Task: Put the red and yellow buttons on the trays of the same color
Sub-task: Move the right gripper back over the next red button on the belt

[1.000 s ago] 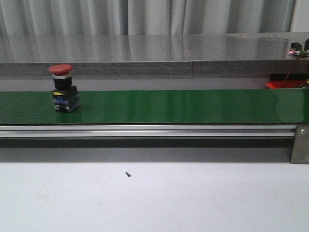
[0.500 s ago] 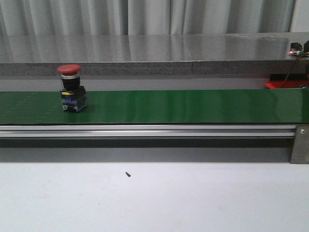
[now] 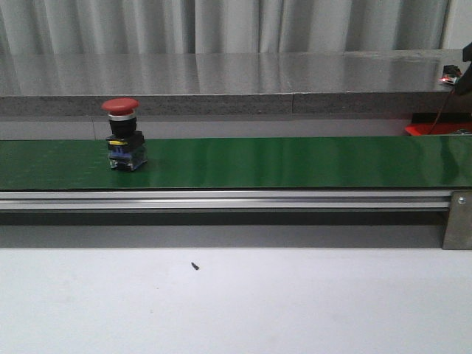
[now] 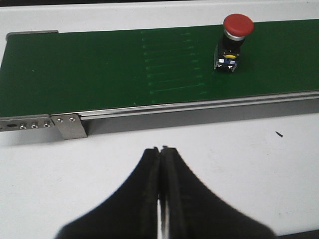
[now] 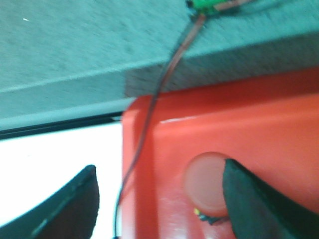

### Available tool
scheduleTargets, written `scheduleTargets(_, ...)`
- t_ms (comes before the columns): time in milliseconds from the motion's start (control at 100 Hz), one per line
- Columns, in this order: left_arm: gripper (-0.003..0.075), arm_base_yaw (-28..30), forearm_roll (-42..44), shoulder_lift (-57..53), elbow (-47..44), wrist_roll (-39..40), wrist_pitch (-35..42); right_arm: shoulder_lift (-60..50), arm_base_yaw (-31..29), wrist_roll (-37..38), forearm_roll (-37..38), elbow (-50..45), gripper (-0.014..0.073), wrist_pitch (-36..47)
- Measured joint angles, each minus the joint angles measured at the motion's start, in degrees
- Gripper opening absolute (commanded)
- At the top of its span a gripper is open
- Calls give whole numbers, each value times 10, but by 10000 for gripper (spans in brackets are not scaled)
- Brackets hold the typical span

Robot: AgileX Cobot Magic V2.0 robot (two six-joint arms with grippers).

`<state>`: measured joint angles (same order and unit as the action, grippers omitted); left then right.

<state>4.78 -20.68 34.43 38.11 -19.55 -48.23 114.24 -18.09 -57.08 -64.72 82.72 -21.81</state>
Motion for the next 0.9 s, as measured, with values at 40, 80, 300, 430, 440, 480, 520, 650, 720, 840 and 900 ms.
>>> scheduleTargets(40, -20, 0, 0, 0, 0, 0, 0, -11, 0, -2, 0, 0, 526, -12)
scheduleTargets(80, -20, 0, 0, 0, 0, 0, 0, -21, 0, -4, 1, 0, 526, -26)
scheduleTargets(300, -20, 0, 0, 0, 0, 0, 0, -55, 13, -28, 4, 1, 526, -129)
scheduleTargets(430, -20, 0, 0, 0, 0, 0, 0, -61, 35, -58, 10, 1, 526, -209)
scheduleTargets(440, -20, 0, 0, 0, 0, 0, 0, -61, 37, -62, 10, 1, 526, -213)
scheduleTargets(480, -20, 0, 0, 0, 0, 0, 0, -61, 46, -72, 11, 1, 526, -235)
scheduleTargets(520, -20, 0, 0, 0, 0, 0, 0, -61, 57, -85, 13, 1, 526, -255)
scheduleTargets(650, -20, 0, 0, 0, 0, 0, 0, -61, 94, -129, 17, 1, 526, -303)
scheduleTargets(720, -20, 0, 0, 0, 0, 0, 0, -61, 118, -153, 18, 1, 526, -322)
scheduleTargets(840, -20, 0, 0, 0, 0, 0, 0, -61, 160, -188, 20, 1, 526, -340)
scheduleTargets(900, -20, 0, 0, 0, 0, 0, 0, -61, 181, -203, 22, 1, 526, -347)
